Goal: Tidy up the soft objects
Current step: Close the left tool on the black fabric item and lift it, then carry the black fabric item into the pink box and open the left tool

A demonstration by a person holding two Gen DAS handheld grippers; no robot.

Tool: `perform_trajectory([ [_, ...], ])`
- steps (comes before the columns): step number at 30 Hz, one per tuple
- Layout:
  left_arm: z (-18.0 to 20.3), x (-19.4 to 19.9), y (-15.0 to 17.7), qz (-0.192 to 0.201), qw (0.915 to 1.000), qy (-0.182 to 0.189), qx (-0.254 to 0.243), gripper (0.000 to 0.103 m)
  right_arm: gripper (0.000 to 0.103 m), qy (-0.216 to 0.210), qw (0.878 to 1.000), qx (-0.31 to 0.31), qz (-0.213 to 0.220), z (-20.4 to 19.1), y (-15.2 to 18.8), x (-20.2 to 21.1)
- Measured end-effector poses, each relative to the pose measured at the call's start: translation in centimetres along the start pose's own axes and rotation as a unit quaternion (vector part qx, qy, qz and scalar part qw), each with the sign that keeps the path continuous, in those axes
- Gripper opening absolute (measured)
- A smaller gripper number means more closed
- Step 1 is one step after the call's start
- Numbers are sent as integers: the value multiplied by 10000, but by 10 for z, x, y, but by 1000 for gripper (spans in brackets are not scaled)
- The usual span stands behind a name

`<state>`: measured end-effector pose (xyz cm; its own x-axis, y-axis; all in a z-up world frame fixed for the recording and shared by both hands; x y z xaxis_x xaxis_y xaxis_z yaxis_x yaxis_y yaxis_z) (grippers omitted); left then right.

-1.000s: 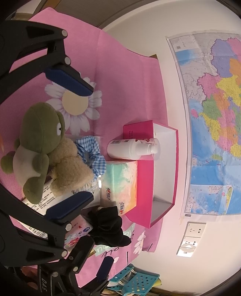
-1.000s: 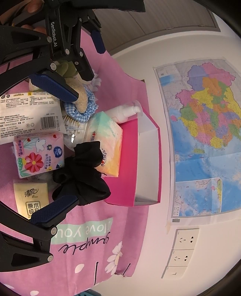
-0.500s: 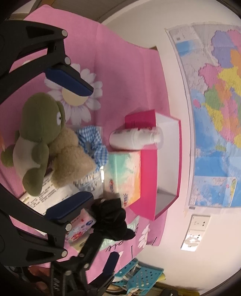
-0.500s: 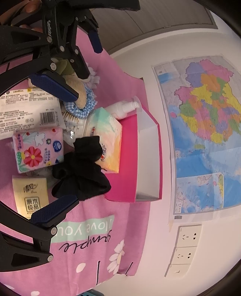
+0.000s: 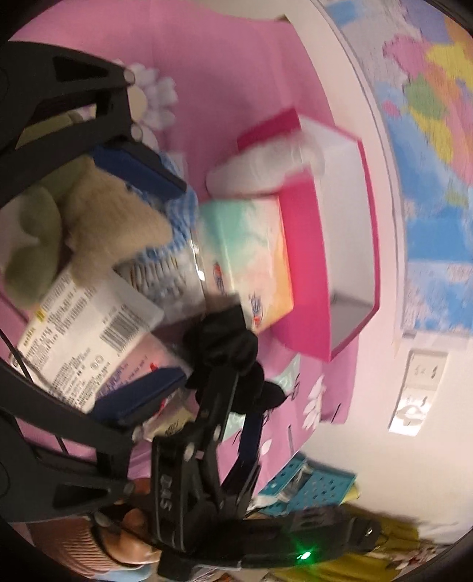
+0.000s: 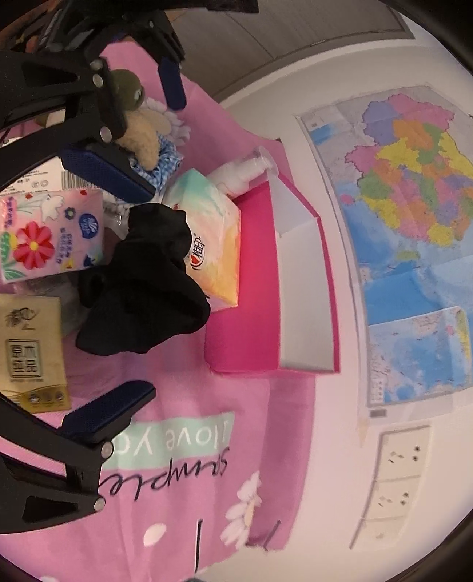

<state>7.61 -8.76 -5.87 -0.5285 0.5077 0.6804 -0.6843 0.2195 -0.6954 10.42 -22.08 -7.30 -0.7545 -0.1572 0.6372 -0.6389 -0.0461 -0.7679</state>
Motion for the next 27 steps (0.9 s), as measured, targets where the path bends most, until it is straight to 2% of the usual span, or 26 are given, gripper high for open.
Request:
perform_trajectory([
  [3, 4, -16, -3, -226, 9996, 143, -56, 76, 80, -134, 9998, 69, -125, 0, -1, -10],
  [4, 5, -21, -4, -286, 9994, 204, -51, 70, 70, -175, 9997, 107, -161, -1, 0, -13],
  [5, 6, -24, -6, -336, 9991, 273, -44, 68, 53, -218, 9995, 122, -202, -1, 0, -15],
  [8, 11, -34, -9, -497, 9974, 516, -64, 63, 28, -448, 9984, 96, -339, -1, 2, -21],
  [11, 17, -37, -12, -592, 9956, 716, -112, 60, 18, -545, 9982, 48, -256, 1, 0, -18],
  [13, 21, -36, -17, -555, 9951, 807, -153, 60, 16, -788, 9967, -65, -187, 3, -4, -12],
  [18, 29, -26, -37, -346, 9930, 1110, -212, 58, 16, -1003, 9948, 87, 137, -3, -23, 15],
  [20, 31, -18, -49, -177, 9930, 1131, -281, 47, 15, -1046, 9941, 150, 261, -5, -33, 23],
  [23, 30, -8, -69, 26, 9916, 1259, -298, 43, 15, -1170, 9918, 237, 463, -9, -53, 36],
  [27, 24, 1, -93, 283, 9922, 1140, -420, 35, 15, -1224, 9891, 345, 737, -14, -83, 46],
])
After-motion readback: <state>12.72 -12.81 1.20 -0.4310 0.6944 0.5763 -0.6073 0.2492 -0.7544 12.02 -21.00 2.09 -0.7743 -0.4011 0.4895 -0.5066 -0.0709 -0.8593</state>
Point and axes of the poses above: each gripper's, at about its wrist camera, not at the fingertips, and x roughly against the way its jaws point, z to its right, y to its underside, the point moved 7 cm from there along -x, roughly the way its jaws point, and after that the axes turned 14 degrees about y, right-handed, at the moved point
